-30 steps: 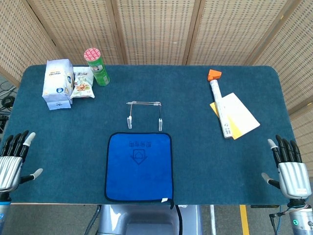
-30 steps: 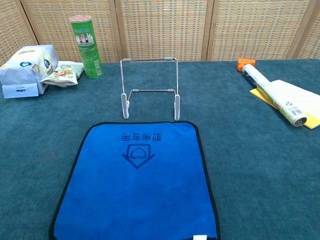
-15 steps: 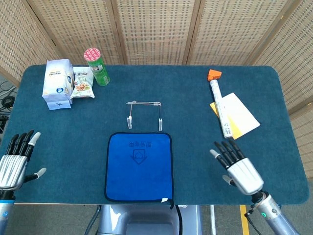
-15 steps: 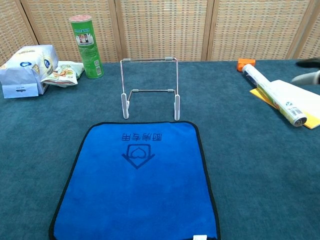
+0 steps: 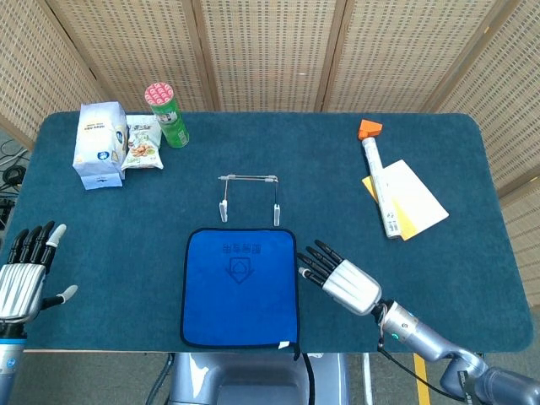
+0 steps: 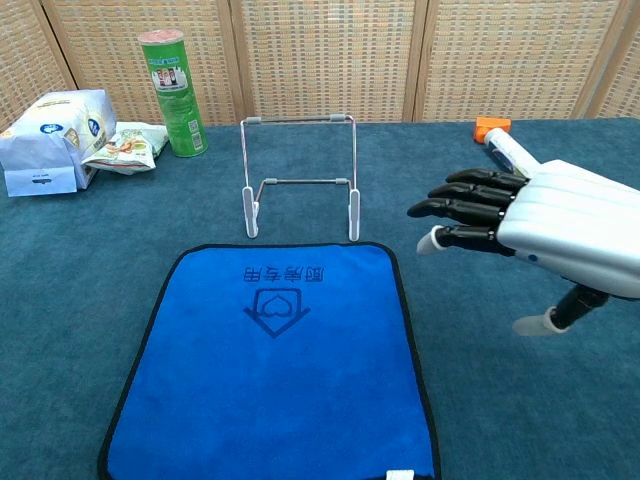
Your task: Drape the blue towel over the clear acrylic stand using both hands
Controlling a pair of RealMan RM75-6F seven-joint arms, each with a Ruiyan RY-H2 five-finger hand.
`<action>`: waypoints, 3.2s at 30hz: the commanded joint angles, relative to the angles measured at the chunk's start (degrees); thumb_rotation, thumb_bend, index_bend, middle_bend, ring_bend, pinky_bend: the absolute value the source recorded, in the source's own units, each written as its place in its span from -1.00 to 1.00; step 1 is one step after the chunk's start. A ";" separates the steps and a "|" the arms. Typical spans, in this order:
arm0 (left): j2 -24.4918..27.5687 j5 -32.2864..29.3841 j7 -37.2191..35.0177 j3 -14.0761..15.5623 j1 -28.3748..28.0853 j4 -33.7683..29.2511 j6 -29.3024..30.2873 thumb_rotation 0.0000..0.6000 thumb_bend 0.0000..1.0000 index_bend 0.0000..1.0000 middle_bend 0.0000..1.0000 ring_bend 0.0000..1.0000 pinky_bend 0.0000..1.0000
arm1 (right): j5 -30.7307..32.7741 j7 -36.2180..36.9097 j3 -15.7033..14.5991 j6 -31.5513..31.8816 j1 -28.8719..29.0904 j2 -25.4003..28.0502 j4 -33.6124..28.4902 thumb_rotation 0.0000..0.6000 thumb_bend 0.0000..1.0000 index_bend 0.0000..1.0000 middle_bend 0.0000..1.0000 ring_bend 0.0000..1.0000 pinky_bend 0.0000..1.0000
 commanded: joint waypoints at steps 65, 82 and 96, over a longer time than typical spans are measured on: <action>-0.16 -3.75 0.07 -0.53 -1.58 -0.21 -3.00 1.00 -1.00 -1.00 -1.00 -1.00 -1.00 | 9.10 0.43 -3.38 -6.31 14.99 -18.64 17.05 1.00 -1.00 -0.60 -0.76 -1.00 -0.91; -0.24 -3.45 -0.48 -0.21 -1.89 0.30 -3.60 1.00 -1.00 -1.00 -1.00 -1.00 -1.00 | 8.82 1.62 -4.31 -4.61 15.88 -19.95 18.12 1.00 -0.23 0.07 -0.70 -0.99 -0.83; -7.68 14.96 -10.28 3.19 -9.34 24.38 -0.26 1.00 -0.85 -0.51 -1.00 -1.00 -1.00 | 9.59 2.90 -4.67 -4.50 16.28 -20.97 19.46 1.00 -0.17 0.21 -0.70 -0.98 -0.78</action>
